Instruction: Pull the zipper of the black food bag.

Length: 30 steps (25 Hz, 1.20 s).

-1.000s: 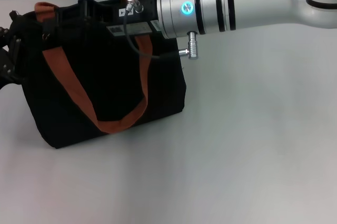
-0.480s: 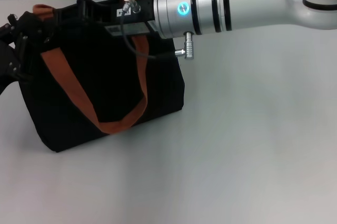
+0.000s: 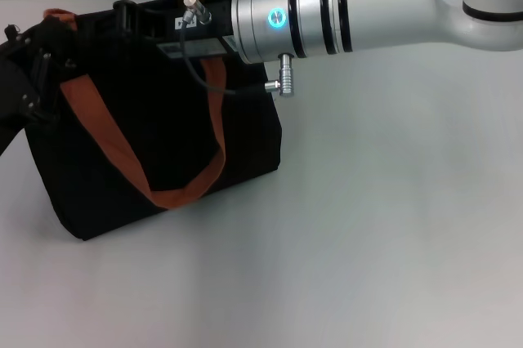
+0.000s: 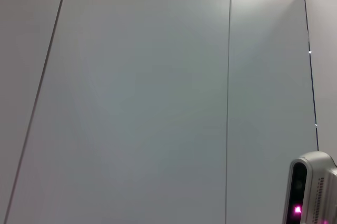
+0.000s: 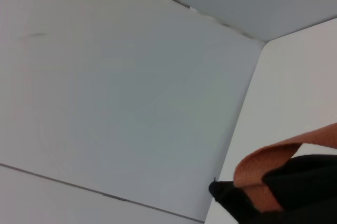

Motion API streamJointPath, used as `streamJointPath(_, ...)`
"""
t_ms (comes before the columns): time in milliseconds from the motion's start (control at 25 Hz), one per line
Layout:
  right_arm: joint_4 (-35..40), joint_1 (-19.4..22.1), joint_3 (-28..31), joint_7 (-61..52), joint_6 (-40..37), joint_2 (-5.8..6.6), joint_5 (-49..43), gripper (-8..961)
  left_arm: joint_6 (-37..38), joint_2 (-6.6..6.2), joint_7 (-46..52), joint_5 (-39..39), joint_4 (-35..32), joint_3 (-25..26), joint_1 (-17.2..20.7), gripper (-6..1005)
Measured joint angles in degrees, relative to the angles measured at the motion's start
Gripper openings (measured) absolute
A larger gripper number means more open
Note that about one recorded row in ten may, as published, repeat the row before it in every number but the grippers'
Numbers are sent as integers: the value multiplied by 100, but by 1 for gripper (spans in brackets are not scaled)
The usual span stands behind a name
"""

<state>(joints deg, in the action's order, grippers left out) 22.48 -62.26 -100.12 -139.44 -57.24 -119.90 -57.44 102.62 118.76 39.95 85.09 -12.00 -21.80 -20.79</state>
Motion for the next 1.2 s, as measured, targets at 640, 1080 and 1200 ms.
streamJointPath(640, 72, 52, -8, 487, 68, 2, 6, 49, 36, -11, -5, 20, -3, 0, 32, 13)
streamJointPath(1080, 167, 188, 37, 732, 66, 28, -44, 10, 46, -19, -5, 0, -7, 7, 67, 14)
streamJointPath(1200, 158, 196, 41, 743, 45, 48, -52, 2, 56, -20, -5, -3, -8, 8, 74, 14)
